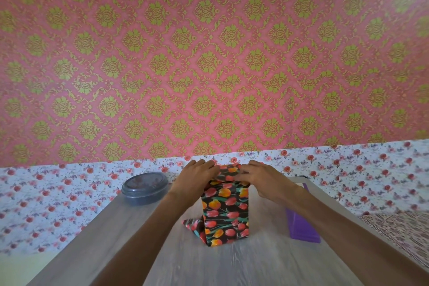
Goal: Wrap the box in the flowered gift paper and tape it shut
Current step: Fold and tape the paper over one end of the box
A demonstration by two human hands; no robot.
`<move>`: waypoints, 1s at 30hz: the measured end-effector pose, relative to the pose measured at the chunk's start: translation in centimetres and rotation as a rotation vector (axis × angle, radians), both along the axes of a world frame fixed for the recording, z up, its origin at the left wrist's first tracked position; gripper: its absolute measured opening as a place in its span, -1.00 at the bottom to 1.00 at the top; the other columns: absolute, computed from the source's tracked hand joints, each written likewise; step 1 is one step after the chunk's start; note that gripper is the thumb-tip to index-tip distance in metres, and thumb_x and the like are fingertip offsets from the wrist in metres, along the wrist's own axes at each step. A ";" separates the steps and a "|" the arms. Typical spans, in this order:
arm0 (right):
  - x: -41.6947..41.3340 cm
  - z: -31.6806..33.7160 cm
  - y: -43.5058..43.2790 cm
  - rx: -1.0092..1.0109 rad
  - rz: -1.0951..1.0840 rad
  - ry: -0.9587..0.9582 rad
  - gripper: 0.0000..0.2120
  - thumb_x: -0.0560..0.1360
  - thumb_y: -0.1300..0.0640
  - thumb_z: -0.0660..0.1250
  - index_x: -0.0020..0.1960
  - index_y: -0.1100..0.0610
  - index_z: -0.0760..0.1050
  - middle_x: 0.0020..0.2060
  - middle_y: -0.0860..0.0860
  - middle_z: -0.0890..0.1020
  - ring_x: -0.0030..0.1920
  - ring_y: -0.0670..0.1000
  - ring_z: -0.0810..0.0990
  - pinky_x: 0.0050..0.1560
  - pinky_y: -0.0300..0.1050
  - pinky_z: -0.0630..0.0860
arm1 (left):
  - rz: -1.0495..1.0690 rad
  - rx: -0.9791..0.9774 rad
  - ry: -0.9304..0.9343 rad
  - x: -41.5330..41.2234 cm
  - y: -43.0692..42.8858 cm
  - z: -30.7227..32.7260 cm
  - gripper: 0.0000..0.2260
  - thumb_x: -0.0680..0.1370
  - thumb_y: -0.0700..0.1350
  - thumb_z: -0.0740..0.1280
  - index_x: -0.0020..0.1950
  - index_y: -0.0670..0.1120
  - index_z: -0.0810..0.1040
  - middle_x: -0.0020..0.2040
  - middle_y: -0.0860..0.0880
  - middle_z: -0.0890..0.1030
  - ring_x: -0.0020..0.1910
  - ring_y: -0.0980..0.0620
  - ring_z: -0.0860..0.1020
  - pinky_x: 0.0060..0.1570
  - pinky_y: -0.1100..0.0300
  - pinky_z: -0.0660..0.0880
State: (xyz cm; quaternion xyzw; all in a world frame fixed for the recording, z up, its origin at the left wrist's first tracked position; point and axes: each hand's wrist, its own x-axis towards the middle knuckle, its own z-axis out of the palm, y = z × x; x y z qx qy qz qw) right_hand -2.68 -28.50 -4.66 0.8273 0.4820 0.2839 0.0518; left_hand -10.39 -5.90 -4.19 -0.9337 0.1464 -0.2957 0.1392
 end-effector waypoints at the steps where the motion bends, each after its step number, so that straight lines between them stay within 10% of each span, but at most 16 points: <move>1: 0.0 0.1 -0.1 -0.013 -0.012 0.007 -0.38 0.50 0.47 0.24 0.46 -0.01 0.38 0.34 -0.04 0.47 0.24 0.04 0.42 0.16 -0.07 0.50 | -0.001 0.001 0.031 -0.1 -0.1 0.5 -0.66 0.57 -0.18 0.36 0.32 -0.01 0.42 0.23 0.00 0.52 0.15 -0.02 0.51 0.12 0.12 0.42; 14: 0.2 0.0 -0.4 -0.002 -0.047 0.041 -0.30 0.41 0.49 0.33 0.43 -0.05 0.40 0.33 -0.06 0.51 0.25 0.04 0.51 0.05 -0.07 0.55 | 0.089 -0.118 0.036 -2.8 -0.9 -0.8 -0.61 0.52 -0.39 0.28 0.28 -0.06 0.47 0.26 0.02 0.48 0.19 0.01 0.46 0.04 0.17 0.46; 20: 0.0 0.4 0.2 -0.001 -0.055 0.021 -0.54 0.41 0.38 0.26 0.21 0.03 0.58 -0.02 -0.04 0.60 -0.13 -0.01 0.58 -0.17 -0.05 0.55 | 0.105 -0.161 0.067 -3.0 -2.3 -0.5 -0.70 0.62 -0.18 0.21 0.36 -0.09 0.42 0.32 -0.01 0.46 0.25 0.00 0.45 0.21 0.12 0.43; 25: -0.7 0.0 0.1 0.169 -0.015 0.092 -0.66 0.55 -0.05 0.13 -0.06 0.06 0.65 -0.21 -0.07 0.56 -0.23 -0.10 0.50 -0.20 -0.03 0.53 | 0.162 -0.189 0.058 -3.6 -3.1 -1.8 -0.61 0.65 0.16 0.05 0.46 0.12 0.32 0.45 0.02 0.35 0.42 -0.04 0.30 0.41 -0.01 0.22; 30: -2.0 -1.5 -0.1 0.151 -0.076 0.085 -0.29 0.41 -0.50 0.14 0.19 0.04 0.61 0.02 -0.05 0.58 -0.04 -0.03 0.53 0.01 -0.05 0.50 | 0.255 -0.136 -0.061 -3.9 -3.7 -4.4 -0.59 0.65 0.18 0.06 0.48 0.11 0.28 0.48 -0.02 0.30 0.46 -0.09 0.23 0.46 -0.05 0.11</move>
